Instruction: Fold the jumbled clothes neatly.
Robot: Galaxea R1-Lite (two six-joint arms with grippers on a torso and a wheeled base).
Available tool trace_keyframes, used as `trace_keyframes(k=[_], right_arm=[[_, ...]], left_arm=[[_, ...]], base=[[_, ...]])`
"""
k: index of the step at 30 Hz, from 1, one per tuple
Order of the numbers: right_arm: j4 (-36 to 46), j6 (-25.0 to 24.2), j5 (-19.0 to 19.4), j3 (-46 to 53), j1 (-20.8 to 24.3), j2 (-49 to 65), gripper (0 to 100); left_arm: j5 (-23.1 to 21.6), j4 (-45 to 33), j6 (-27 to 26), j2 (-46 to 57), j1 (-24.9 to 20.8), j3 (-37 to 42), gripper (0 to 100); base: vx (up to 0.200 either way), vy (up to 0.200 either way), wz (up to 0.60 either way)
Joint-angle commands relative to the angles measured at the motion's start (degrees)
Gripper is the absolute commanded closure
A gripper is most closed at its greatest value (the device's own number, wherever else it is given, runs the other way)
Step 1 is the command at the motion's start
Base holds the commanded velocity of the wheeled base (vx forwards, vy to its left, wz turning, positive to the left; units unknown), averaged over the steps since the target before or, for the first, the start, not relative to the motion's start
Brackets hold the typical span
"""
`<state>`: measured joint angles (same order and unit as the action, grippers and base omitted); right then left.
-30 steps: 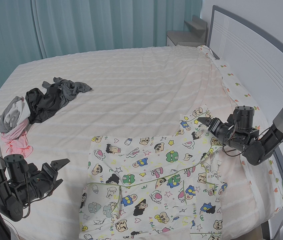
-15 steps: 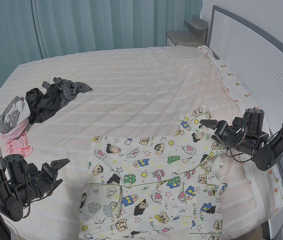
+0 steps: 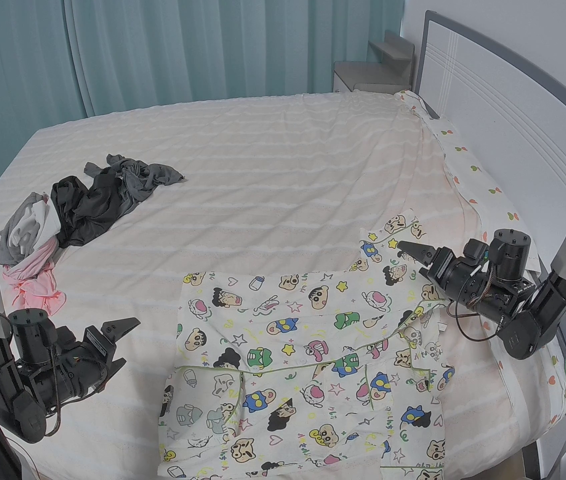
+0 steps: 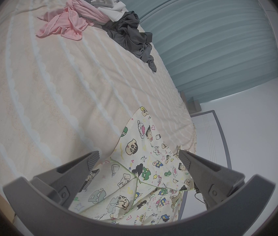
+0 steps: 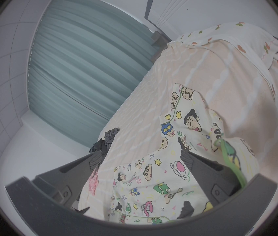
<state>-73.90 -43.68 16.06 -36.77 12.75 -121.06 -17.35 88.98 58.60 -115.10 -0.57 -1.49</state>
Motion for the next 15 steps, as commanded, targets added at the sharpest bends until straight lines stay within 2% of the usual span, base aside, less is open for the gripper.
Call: trace_keyframes(k=[1,2,3,4,5,6,10,13,14,15], right_arm=[[-3.4,0.9,4.0,4.5,-1.1,0.2,0],[-7.8,1.0,7.1,6.8,-1.9,-0.1,0],[-7.8,1.0,7.1,6.8,-1.9,-0.1,0],[-12.4,1.0,7.8,8.1,-2.4,-0.9,0],[-12.4,1.0,7.8,8.1,-2.4,-0.9,0],[-15.7,0.2,7.6,8.8,-2.2,-1.7,0],[-15.7,-0.9,7.2,9.2,-1.9,-1.3,0],[-15.8,-1.6,7.1,10.5,-1.6,-1.1,0],[-15.8,-1.6,7.1,10.5,-1.6,-1.1,0],[-15.8,-1.6,7.1,11.3,-1.6,-1.0,0]], left_arm=[[-0.1,1.0,-0.1,-1.3,-0.8,-0.3,0],[0.0,1.0,-0.1,-1.4,-2.1,-0.9,0],[0.0,1.0,-0.1,-1.4,-2.1,-0.9,0],[0.0,1.0,0.0,-1.4,-3.5,-1.7,0],[0.0,1.0,0.0,-1.4,-3.5,-1.7,0],[0.1,1.0,0.4,-0.9,-4.6,-3.2,0],[1.4,1.0,-0.3,-2.6,-9.8,-7.2,0],[6.4,1.0,-0.3,-5.7,-14.5,-12.2,0],[6.4,1.0,-0.3,-5.7,-14.5,-12.2,0],[7.9,1.0,-0.9,-6.9,-16.7,-14.1,0]], base=[[0.0,0.0,0.0],[0.0,0.0,0.0],[0.0,0.0,0.0],[0.0,0.0,0.0],[0.0,0.0,0.0],[0.0,0.0,0.0],[0.0,0.0,0.0],[0.0,0.0,0.0],[0.0,0.0,0.0],[0.0,0.0,0.0]])
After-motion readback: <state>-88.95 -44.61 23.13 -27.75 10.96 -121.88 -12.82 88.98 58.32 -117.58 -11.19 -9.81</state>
